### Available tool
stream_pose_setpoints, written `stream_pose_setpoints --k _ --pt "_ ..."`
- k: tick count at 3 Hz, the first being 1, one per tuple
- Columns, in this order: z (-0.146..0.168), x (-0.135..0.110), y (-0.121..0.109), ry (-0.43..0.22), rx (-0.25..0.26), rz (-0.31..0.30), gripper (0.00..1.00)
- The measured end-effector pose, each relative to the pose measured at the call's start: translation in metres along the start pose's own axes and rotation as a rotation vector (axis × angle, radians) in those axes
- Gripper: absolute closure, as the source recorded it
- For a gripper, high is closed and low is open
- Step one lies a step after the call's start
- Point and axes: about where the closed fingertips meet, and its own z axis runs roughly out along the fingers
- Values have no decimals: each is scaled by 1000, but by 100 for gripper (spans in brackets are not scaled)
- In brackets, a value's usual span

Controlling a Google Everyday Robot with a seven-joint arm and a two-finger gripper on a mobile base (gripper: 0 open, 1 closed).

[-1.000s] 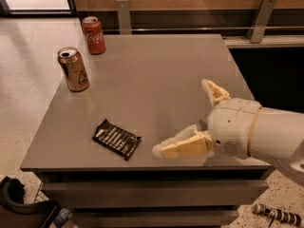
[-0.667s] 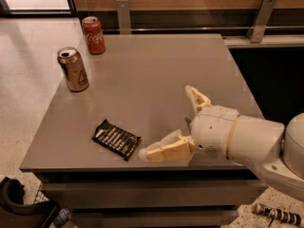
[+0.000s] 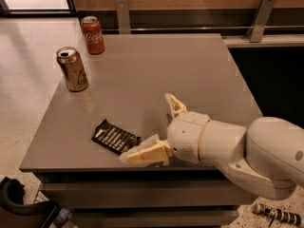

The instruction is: Move rxbar chocolate near coke can

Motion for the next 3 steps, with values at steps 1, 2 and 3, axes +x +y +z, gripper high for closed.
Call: stream_pose_setpoints --k 1,2,3 --pt "12 9 10 28 24 -3 0" --pt "32 18 19 31 18 8 0" --pt "47 21 24 35 1 8 0"
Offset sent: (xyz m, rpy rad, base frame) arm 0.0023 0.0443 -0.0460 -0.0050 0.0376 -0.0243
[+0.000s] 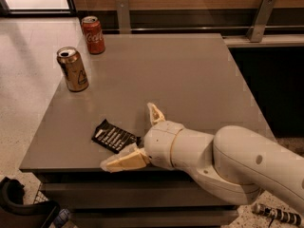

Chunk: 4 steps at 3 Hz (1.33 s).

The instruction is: Move rxbar chocolate near coke can

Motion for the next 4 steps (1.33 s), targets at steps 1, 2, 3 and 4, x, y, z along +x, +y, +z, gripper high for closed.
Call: stream_pose_setpoints --k 1,2,3,4 --pt "14 1 4 9 -10 -5 4" --pt "20 0 6 12 -11 -16 34" --pt "20 -2 7 13 -12 -20 59" --pt "20 -3 9 14 -13 -25 81"
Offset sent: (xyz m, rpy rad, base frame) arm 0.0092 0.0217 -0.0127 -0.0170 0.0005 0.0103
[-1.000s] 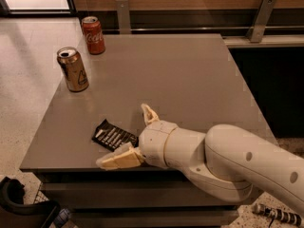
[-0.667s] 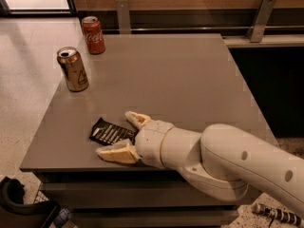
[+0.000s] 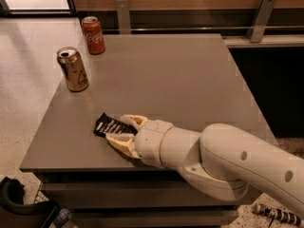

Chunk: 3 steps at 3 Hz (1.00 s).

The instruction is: Move rxbar chocolate near coke can

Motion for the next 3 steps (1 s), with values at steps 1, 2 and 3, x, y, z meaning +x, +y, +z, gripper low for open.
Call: stream_pose_setpoints --k 1,2,3 --pt "0 -2 1 1 -1 -5 100" --pt "1 -2 2 1 -1 -7 100" --pt "-6 -1 4 1 15 9 100"
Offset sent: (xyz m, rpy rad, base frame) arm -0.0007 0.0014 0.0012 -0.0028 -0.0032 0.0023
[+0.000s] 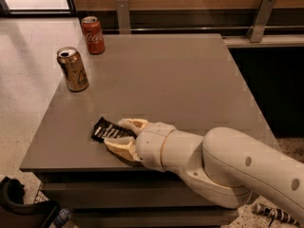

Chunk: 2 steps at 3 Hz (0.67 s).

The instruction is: Move rxbar chocolate near coke can

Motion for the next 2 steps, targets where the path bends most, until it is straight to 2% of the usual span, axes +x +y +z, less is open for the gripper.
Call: stream_pose_setpoints --k 1,2 --pt "-17 -17 -25 -9 26 -18 100" --pt "-25 -26 -64 -1 31 -48 100"
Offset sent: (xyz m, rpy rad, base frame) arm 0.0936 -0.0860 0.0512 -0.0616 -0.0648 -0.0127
